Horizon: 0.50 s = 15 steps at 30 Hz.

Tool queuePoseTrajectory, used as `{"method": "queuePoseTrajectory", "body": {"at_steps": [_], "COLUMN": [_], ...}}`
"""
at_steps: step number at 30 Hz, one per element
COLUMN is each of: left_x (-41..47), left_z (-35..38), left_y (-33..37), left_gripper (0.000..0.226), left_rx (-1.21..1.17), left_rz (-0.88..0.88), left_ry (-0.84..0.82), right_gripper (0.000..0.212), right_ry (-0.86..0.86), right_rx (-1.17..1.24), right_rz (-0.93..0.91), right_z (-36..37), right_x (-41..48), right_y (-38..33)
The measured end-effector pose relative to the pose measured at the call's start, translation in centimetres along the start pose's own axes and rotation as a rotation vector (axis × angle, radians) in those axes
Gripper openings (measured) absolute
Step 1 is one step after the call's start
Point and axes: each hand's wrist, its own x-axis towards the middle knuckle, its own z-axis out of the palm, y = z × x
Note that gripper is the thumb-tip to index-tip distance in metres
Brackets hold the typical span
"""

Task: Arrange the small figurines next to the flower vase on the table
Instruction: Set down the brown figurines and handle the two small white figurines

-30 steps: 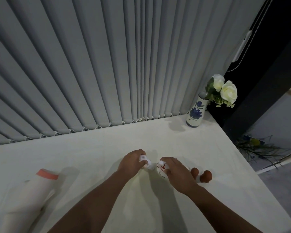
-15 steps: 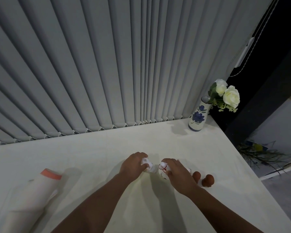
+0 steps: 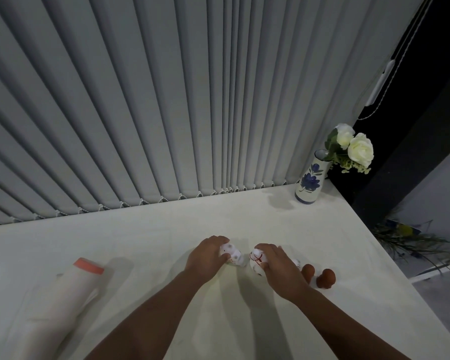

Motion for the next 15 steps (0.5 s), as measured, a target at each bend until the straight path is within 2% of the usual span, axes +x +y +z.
{"method": "queuePoseTrajectory", "body": {"at_steps": [10, 15], "left_x": [-4.3, -6.7], "left_z": [-1.4, -2.9], "left_y": [-2.5, -4.3], "left_gripper": [0.037, 0.035], "left_rx": [0.045, 0.064], "left_rz": [-0.013, -0.013], "left_ry": [0.081, 0.137], "right_gripper": [0.036, 0.057], "right_ry": [-0.010, 0.037], "right_rx": [0.004, -0.069], "right_rz": [0.088, 0.132], "right_z": [-0.1, 0.5], "right_x": [-0.4, -1.0], "right_y": [-0.7, -1.6]}}
